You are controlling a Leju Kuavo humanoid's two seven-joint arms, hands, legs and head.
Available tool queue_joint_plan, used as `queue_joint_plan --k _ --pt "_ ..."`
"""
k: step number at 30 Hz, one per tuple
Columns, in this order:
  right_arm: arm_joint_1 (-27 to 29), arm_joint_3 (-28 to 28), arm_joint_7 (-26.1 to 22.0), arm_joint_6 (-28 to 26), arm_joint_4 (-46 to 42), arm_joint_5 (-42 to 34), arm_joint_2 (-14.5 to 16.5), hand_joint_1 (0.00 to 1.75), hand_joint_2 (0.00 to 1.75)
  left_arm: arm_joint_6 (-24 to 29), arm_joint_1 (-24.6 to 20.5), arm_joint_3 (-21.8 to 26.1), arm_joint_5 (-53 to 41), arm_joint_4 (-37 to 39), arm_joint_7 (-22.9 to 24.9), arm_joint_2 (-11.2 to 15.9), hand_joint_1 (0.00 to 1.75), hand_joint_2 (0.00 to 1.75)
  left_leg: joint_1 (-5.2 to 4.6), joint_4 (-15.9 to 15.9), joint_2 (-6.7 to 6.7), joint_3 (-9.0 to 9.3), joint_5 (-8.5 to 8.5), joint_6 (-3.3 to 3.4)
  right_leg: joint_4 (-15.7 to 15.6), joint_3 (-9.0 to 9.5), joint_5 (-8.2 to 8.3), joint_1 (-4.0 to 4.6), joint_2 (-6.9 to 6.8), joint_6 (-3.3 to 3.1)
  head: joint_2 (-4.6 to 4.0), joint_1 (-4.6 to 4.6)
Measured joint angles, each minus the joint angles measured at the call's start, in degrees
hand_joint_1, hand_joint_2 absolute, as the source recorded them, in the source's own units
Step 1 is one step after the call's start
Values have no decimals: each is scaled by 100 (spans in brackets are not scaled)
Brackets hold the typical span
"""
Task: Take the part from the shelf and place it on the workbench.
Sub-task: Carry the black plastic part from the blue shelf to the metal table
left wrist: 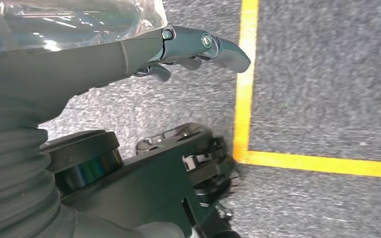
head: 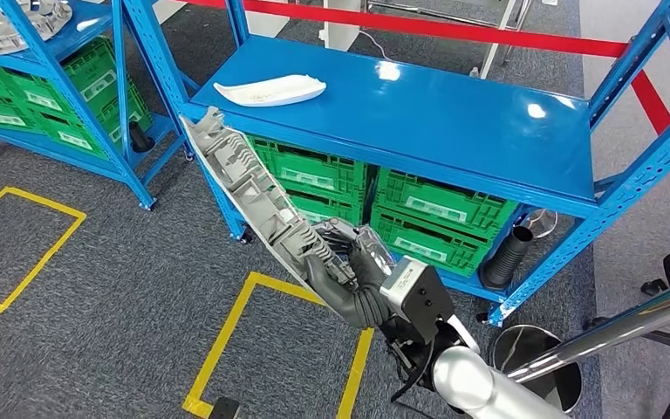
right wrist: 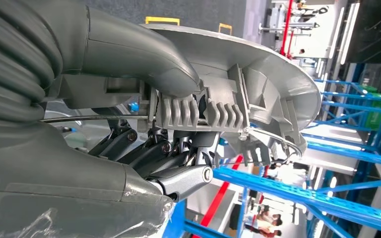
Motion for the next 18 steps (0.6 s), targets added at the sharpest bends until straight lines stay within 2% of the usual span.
queue_joint_plan --k 1,2,3,4,5,6,7,8,9,11,12,13,14,15,16,17,18 --pt "2 -8 -7 -5 21 -2 0 175 175 0 -3 0 4 0 5 1 0 175 6 -314 -2 271 109 -1 48 -93 41 -6 2 22 0 -2" --pt "6 -17 -15 -10 36 -4 -1 175 175 0 -8 0 8 0 9 3 0 175 2 -724 -7 570 122 9 96 -176 78 -6 4 51 0 -3" --pt "13 -26 -24 -16 48 -8 -2 175 175 0 -14 0 10 0 13 4 0 175 -5 -1092 -12 814 64 34 133 -239 122 -3 3 86 0 -4" --pt "20 -32 -33 -23 59 -14 -3 175 175 1 -18 1 11 0 18 5 0 175 -18 -1352 -17 967 -16 70 151 -280 170 0 0 120 0 -6" --pt "30 -38 -41 -30 72 -20 -5 175 175 3 -17 1 12 0 24 8 0 175 -37 -1483 -20 1020 -59 117 149 -303 223 1 -5 155 0 -4" --pt "42 -41 -49 -37 89 -25 -8 175 175 6 -8 1 14 0 30 8 0 175 -38 -1507 -14 988 -37 170 137 -318 271 -3 -6 189 0 -5" --pt "56 -45 -61 -42 104 -29 -13 175 175 10 0 1 16 0 37 7 0 175 -37 -1512 0 942 16 222 147 -338 244 -10 -3 221 0 -7" --pt "73 -51 -70 -48 118 -31 -19 175 175 13 6 1 18 0 43 6 0 175 -30 -1518 14 887 74 275 224 -367 118 -16 3 250 0 4" --pt "90 -57 -80 -52 129 -36 -26 175 175 15 9 1 20 0 46 4 0 175 -23 -1527 29 817 139 319 406 -416 -115 -21 10 275 0 17" --pt "128 -65 -91 -60 141 -50 -36 175 175 18 10 1 25 0 48 4 0 175 -36 -1519 39 669 258 367 1046 -535 -692 -29 14 308 0 48" --pt "150 -67 -92 -63 146 -58 -40 175 175 19 12 1 27 0 48 5 0 175 -46 -1510 41 591 321 374 1386 -573 -863 -30 14 318 0 55" --pt "173 -67 -94 -66 150 -62 -43 175 175 19 13 1 31 0 48 5 0 175 -56 -1496 43 504 384 376 1617 -559 -885 -30 14 320 0 61" --pt "193 -69 -97 -68 153 -67 -46 175 175 20 14 1 33 0 48 6 0 175 -65 -1475 45 411 445 375 1684 -472 -777 -30 14 313 0 67" --pt "208 -73 -101 -73 156 -70 -49 175 175 20 16 1 36 0 48 6 0 175 -72 -1448 45 320 501 370 1562 -304 -599 -28 15 297 0 69" --pt "219 -79 -105 -78 158 -74 -51 175 175 20 18 1 38 0 48 5 0 175 -77 -1417 44 230 550 360 1275 -59 -441 -23 16 272 0 72" --pt "225 -89 -109 -84 158 -78 -52 175 175 20 21 1 38 0 47 4 0 175 -86 -1385 43 154 589 342 888 220 -387 -13 18 241 0 72" --pt "230 -102 -113 -89 156 -80 -53 175 175 20 24 1 39 0 45 3 0 175 -88 -1361 42 94 635 316 495 471 -421 -1 22 212 0 70"
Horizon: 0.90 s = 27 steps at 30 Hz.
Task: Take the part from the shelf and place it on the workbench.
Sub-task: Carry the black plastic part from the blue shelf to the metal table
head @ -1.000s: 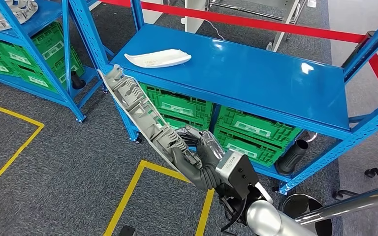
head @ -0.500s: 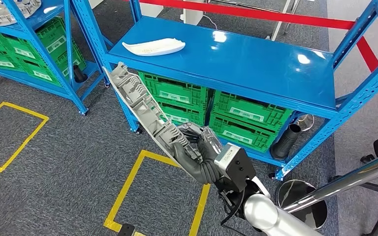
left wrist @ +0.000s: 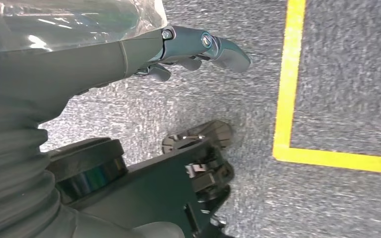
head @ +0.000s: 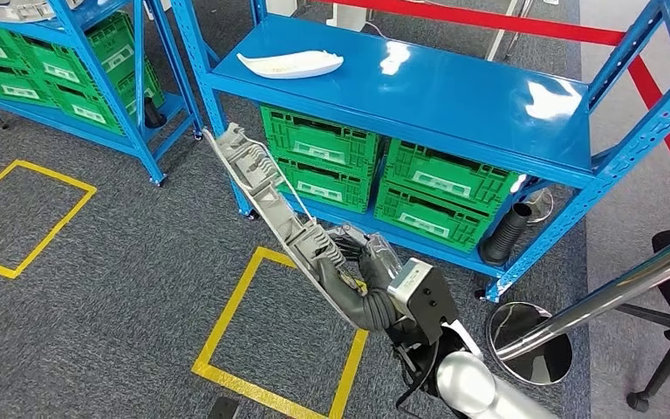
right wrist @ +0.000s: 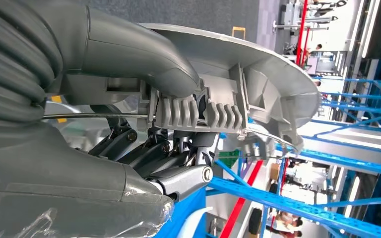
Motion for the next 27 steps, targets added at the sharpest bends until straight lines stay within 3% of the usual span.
queue_joint_plan --k 2,4,5,6,8,9,10,11,12,13,14,16,17,19,20,21,24,25,26,27 --pt "9 -25 -15 -6 -3 -1 -4 175 175 2 8 0 1 0 -3 -3 0 175 16 7 1 -94 118 -72 -473 233 -116 42 19 -52 0 -1" --pt "26 -38 -30 -3 -5 -1 -13 175 175 5 30 0 5 1 -4 -5 0 175 38 -11 -8 -178 203 -150 -587 174 -50 52 28 -114 0 2" --pt "34 -43 -33 2 -5 -1 -15 175 175 7 50 -1 10 1 -4 -8 0 175 43 27 -18 -224 121 -185 -619 123 14 41 25 -157 0 -2" --pt "41 -48 -36 7 -5 -1 -17 175 175 8 71 -2 16 1 -3 -11 0 175 45 164 -30 -277 -76 -216 -645 64 83 24 18 -195 0 -18" --pt "54 -56 -38 10 -5 -1 -19 175 175 8 92 -4 24 0 -2 -16 0 175 60 747 -40 -394 -658 -267 -625 -81 204 12 3 -245 0 -51" --pt "63 -58 -38 13 -4 -1 -21 175 175 7 91 -4 24 1 -2 -16 0 175 66 1110 -40 -433 -868 -286 -595 -166 255 14 -8 -251 0 -64" --pt "74 -60 -38 16 -4 -1 -23 175 175 7 86 -4 26 1 -2 -15 0 175 69 1388 -40 -431 -937 -298 -558 -257 302 15 -16 -252 0 -65" --pt "83 -60 -38 21 -3 -1 -25 175 175 7 84 -4 29 2 -1 -14 0 175 70 1520 -40 -366 -871 -305 -517 -356 349 14 -21 -248 0 -66" --pt "89 -60 -38 27 -3 -1 -26 175 175 7 82 -4 32 2 0 -13 0 175 72 1471 -40 -217 -718 -305 -474 -462 397 12 -23 -239 0 -68" --pt "93 -60 -38 31 -3 -1 -26 175 175 6 79 -4 36 1 1 -13 0 175 73 1239 -41 19 -565 -302 -429 -565 444 9 -20 -224 0 -68" --pt "96 -61 -38 33 -5 -1 -27 175 175 4 71 -5 37 1 2 -12 0 175 69 866 -44 319 -516 -291 -385 -657 489 13 -15 -202 0 -69" --pt "100 -66 -38 39 -11 -1 -29 175 175 -3 47 -6 28 0 -3 -13 0 175 49 134 -52 809 -632 -229 -328 -772 580 23 -16 -142 0 -64" --pt "101 -68 -38 43 -14 -1 -30 175 175 -8 37 -6 22 1 -7 -12 0 175 32 -63 -56 912 -707 -186 -324 -796 631 25 -22 -109 0 -64" --pt "101 -69 -38 49 -12 -1 -32 175 175 -23 40 -7 13 2 -13 -8 0 175 23 -135 -45 869 -650 -87 -341 -821 711 15 -29 -47 0 -64" --pt "100 -70 -38 53 -9 -1 -34 175 175 -30 43 -9 11 2 -14 -4 0 175 28 -141 -32 818 -591 -38 -312 -845 642 9 -25 -15 0 -64" --pt "99 -70 -39 57 -5 -1 -36 175 175 -37 44 -11 11 3 -18 -1 0 175 39 -150 -18 754 -525 8 -198 -883 467 3 -19 14 0 -52" --pt "97 -70 -42 73 4 -2 -37 175 175 -48 31 -22 12 6 -33 8 0 175 38 -148 0 518 -330 71 700 -1046 -348 -16 -12 76 0 -15" --pt "98 -70 -43 78 8 -2 -37 175 175 -49 26 -27 14 8 -34 11 0 175 33 -141 2 434 -263 70 1009 -1064 -453 -20 -11 86 0 -11" --pt "98 -69 -44 82 11 -3 -37 175 175 -50 22 -32 15 9 -36 15 0 175 28 -130 5 343 -197 66 1188 -1021 -414 -24 -11 90 0 -8" --pt "97 -69 -44 85 14 -3 -37 175 175 -51 16 -36 17 11 -36 19 0 175 25 -113 7 251 -137 59 1183 -901 -268 -27 -10 87 0 -4"
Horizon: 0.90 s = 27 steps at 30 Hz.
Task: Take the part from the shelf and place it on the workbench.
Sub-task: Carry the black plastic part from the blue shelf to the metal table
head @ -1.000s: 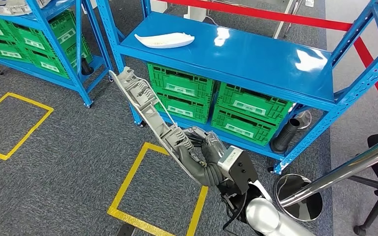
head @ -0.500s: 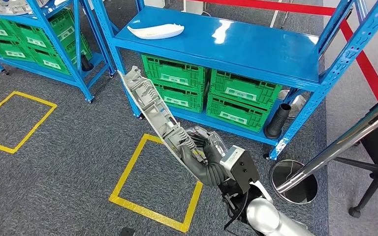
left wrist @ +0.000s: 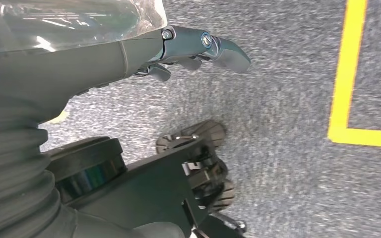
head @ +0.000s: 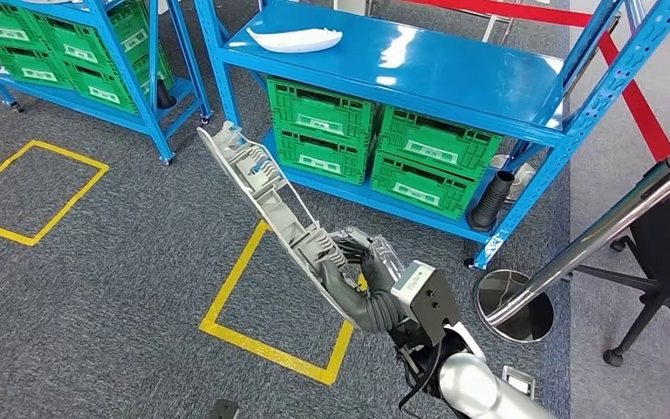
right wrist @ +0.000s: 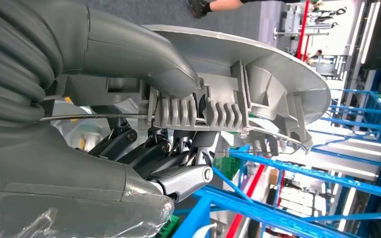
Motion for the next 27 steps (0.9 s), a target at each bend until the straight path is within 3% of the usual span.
queue_joint_plan --k 2,4,6,8,10,12,13,14,15,16,18,19,23,25,27 --pt "-6 -1 0 2 1 -1 0 175 175 -2 -11 -5 1 2 -2 5 0 175 -4 51 -2 -170 99 -32 -570 494 270 0 0 -31 0 5" --pt "-14 -3 -1 0 -1 -1 1 175 175 -5 -21 -10 -2 2 -5 7 0 175 -9 96 -5 -291 185 -89 -1381 1020 209 20 5 -79 -1 7" --pt "-21 -5 -3 -2 -2 -1 1 175 175 -6 -30 -21 -7 3 -12 7 0 175 3 97 0 -372 287 -166 -1761 1179 93 57 13 -127 -1 11" --pt "-19 -5 -8 -7 -2 0 1 175 175 -8 -25 -43 -14 5 -38 8 0 175 26 108 -4 -442 302 -240 -1819 1117 158 54 11 -213 0 20" --pt "-16 -4 -18 -26 -2 1 4 175 175 -10 -11 -63 -19 7 -77 9 0 175 39 392 -19 -544 -16 -300 -1850 1054 257 32 -1 -305 0 4" --pt "-11 -4 -31 -51 -1 2 7 175 175 -10 -6 -76 -18 8 -106 9 0 175 46 1070 -24 -722 -491 -348 -1828 972 322 37 -12 -343 0 -20" --pt "-6 -3 -35 -59 0 2 7 175 175 -10 -5 -84 -17 9 -114 9 0 175 48 1394 -24 -791 -624 -365 -1804 925 345 38 -16 -347 0 -26" --pt "-1 -3 -38 -64 1 2 7 175 175 -10 -3 -91 -17 10 -120 10 0 175 49 1578 -23 -792 -652 -376 -1776 875 363 39 -17 -347 0 -27" --pt "4 -2 -42 -67 1 2 7 175 175 -10 -2 -98 -17 12 -122 12 0 175 50 1545 -24 -691 -579 -377 -1744 828 376 39 -15 -343 0 -30" --pt "8 -2 -44 -68 1 2 7 175 175 -10 -3 -102 -17 14 -125 14 0 175 50 1295 -25 -485 -444 -368 -1711 790 383 39 -13 -338 0 -33" --pt "10 -3 -51 -68 1 2 7 175 175 -10 -9 -104 -17 17 -135 18 0 175 40 559 -38 4 -256 -317 -1653 734 387 44 -11 -315 0 -37" --pt "11 -4 -57 -68 1 2 7 175 175 -11 -11 -105 -17 17 -147 19 0 175 30 294 -45 159 -225 -284 -1632 712 395 50 -11 -290 0 -36" --pt "17 -10 -101 -76 1 2 5 175 175 -14 -12 -106 -13 19 -195 21 0 175 20 40 -59 217 -221 -150 -1594 632 422 62 -24 -157 0 -33" --pt "18 -22 -115 -85 1 2 4 175 175 -19 -19 -106 -10 20 -218 17 0 175 53 -21 -78 199 -176 -71 -1339 511 210 57 -12 -100 0 -6" --pt "31 -31 -125 -87 1 2 3 175 175 -32 -18 -106 -3 20 -232 13 0 175 58 -27 -115 154 -139 -34 -681 232 -168 30 1 -52 0 30"
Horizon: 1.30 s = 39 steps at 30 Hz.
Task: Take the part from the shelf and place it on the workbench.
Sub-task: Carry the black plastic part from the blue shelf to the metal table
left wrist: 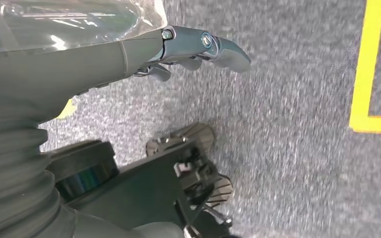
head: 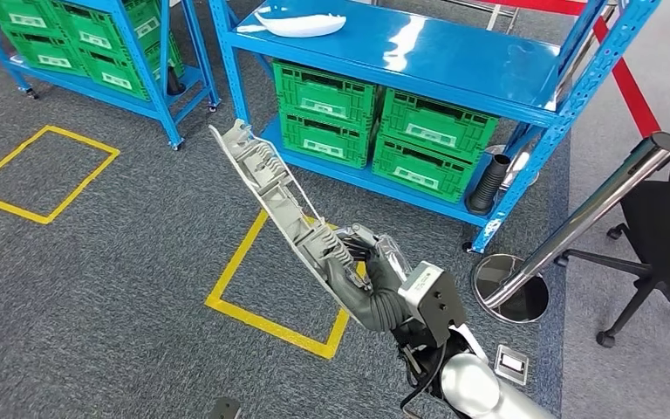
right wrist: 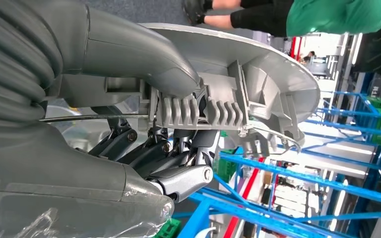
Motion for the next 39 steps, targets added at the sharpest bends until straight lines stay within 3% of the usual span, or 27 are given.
queue_joint_plan --k 2,3,5,6,7,9,11,13,15,16,18,20,22,24,26,28,30,32,33,34,35,37,39 --pt "22 -2 -2 -1 3 0 -1 175 175 -16 9 0 9 2 -2 0 0 175 -2 11 -58 -48 28 -2 537 -216 -168 -20 0 24 0 14" --pt "28 -2 -2 -1 4 0 -1 175 175 -21 12 0 13 3 -2 0 0 175 -3 20 -98 -66 39 -10 536 -199 -93 -26 4 26 0 15" --pt "31 -3 -2 -1 5 0 -2 175 175 -27 10 0 19 4 -5 -2 0 175 1 47 -194 -89 49 -29 -53 106 293 -37 95 7 0 18" --pt "34 -5 -2 -2 6 0 -3 175 175 -29 4 0 23 4 -8 -3 0 175 -3 66 -243 -111 56 -48 -402 280 451 -47 223 -8 0 14" --pt "40 -8 -4 -3 8 0 -4 175 175 -30 -4 0 27 4 -12 -3 0 175 1 83 -299 -146 69 -76 -682 410 546 -52 330 -24 0 11" --pt "55 -10 -9 -2 11 0 -7 175 175 -32 -16 -1 34 5 -17 -5 0 175 18 102 -405 -239 117 -159 -873 476 540 -47 421 -58 0 4" --pt "59 -13 -13 1 11 0 -3 175 175 -37 -2 -5 42 9 -19 -5 0 175 30 106 -470 -303 147 -239 -936 469 539 -50 291 -110 0 3" --pt "60 -17 -14 2 11 0 1 175 175 -39 8 -11 50 14 -19 -4 0 175 15 298 -320 -406 -7 -301 -996 481 570 -71 145 -177 0 -34" --pt "68 -21 -15 2 13 0 2 175 175 -39 -3 -18 61 19 -19 -4 0 175 11 895 -105 -653 -353 -344 -1013 489 583 -64 -9 -222 0 -76" --pt "72 -22 -15 2 13 0 1 175 175 -39 -8 -22 66 20 -19 -4 0 175 14 1257 -64 -794 -504 -357 -1008 487 581 -55 -89 -233 0 -81" --pt "77 -23 -15 2 13 0 1 175 175 -39 -5 -29 72 25 -19 -3 0 175 14 1576 -38 -883 -540 -364 -993 485 571 -41 -238 -240 0 -85" --pt "78 -26 -15 2 13 0 2 175 175 -39 -3 -34 74 31 -19 -1 0 175 6 1088 38 -587 -216 -337 -972 490 552 -31 -368 -233 0 -86" --pt "80 -37 -16 3 13 0 2 175 175 -39 -17 -36 73 34 -20 0 0 175 -52 401 304 -222 9 -271 -950 490 528 -4 -480 -202 0 -89" --pt "82 -48 -17 6 13 0 1 175 175 -39 -27 -37 73 35 -20 -1 0 175 -113 137 462 -129 10 -186 -934 475 521 34 -590 -155 0 -85" --pt "80 -55 -17 9 13 0 2 175 175 -39 -13 -38 75 38 -21 0 0 175 -105 104 357 -167 31 -112 -925 469 503 43 -671 -102 0 -78" --pt "79 -66 -20 10 13 0 1 175 175 -39 -2 -39 77 40 -21 -1 0 175 -67 76 234 -182 68 -53 -760 402 349 17 -447 -47 -1 -72" --pt "87 -77 -23 11 13 0 -3 175 175 -40 -18 -40 74 42 -27 -4 0 175 -44 67 105 -201 93 -13 -178 136 14 -7 -108 -11 -1 -49" --pt "98 -80 -24 16 14 0 -7 175 175 -42 -29 -42 70 43 -33 -5 0 175 -45 76 -37 -218 102 1 481 -178 -222 -12 -8 0 0 -32" --pt "102 -80 -24 19 15 0 -8 175 175 -42 -27 -43 69 44 -34 -5 0 175 -46 86 -113 -222 103 2 599 -240 -192 -13 1 0 0 -30" --pt "103 -80 -24 21 15 0 -9 175 175 -42 -24 -44 69 45 -34 -4 0 175 -44 101 -195 -224 101 0 508 -206 -53 -16 13 -3 0 -29" --pt "104 -81 -23 23 15 0 -9 175 175 -42 -24 -44 67 45 -34 -4 0 175 -40 119 -281 -224 97 -7 225 -85 169 -24 61 -11 0 -29" --pt "105 -87 -23 28 15 0 -11 175 175 -41 -32 -45 62 45 -38 -9 0 175 -32 165 -445 -246 87 -45 -438 203 516 -57 320 -34 0 -32" --pt "102 -92 -21 37 15 0 -12 175 175 -39 -40 -48 60 46 -46 -14 0 175 -14 197 -578 -318 108 -116 -759 333 564 -69 498 -55 0 -39"
